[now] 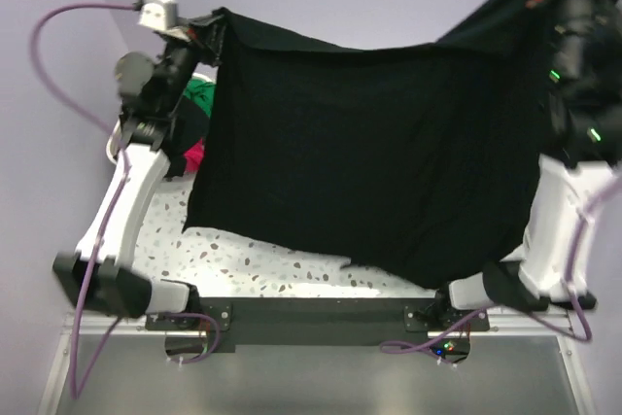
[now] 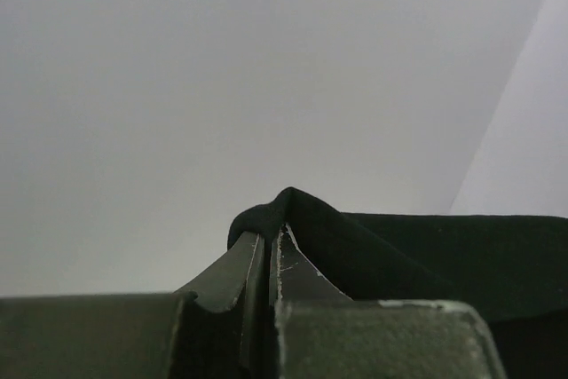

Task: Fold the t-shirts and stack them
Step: Flatten the tshirt out

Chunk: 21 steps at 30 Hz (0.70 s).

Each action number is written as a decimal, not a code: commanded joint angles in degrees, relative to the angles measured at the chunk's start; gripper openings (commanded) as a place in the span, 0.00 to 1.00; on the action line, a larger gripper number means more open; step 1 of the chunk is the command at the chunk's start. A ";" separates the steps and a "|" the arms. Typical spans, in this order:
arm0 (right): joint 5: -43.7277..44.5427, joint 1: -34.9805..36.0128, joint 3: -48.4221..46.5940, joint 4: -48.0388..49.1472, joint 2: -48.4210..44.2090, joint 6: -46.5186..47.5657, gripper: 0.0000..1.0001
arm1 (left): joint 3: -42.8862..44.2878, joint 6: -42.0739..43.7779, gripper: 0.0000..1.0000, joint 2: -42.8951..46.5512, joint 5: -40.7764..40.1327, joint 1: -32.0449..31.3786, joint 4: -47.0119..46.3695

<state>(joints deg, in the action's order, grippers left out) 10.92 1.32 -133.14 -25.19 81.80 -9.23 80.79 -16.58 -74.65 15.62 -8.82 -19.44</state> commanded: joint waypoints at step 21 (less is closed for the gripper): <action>6.92 7.72 24.57 0.93 19.55 -4.65 0.99 | -14.87 -5.39 0.88 -24.05 -1.29 2.75 -6.84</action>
<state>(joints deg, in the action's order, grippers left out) 17.45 3.97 -112.92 -28.99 106.39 -12.82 69.47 -22.94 -99.85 15.62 -5.58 -23.46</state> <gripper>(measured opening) 0.987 0.873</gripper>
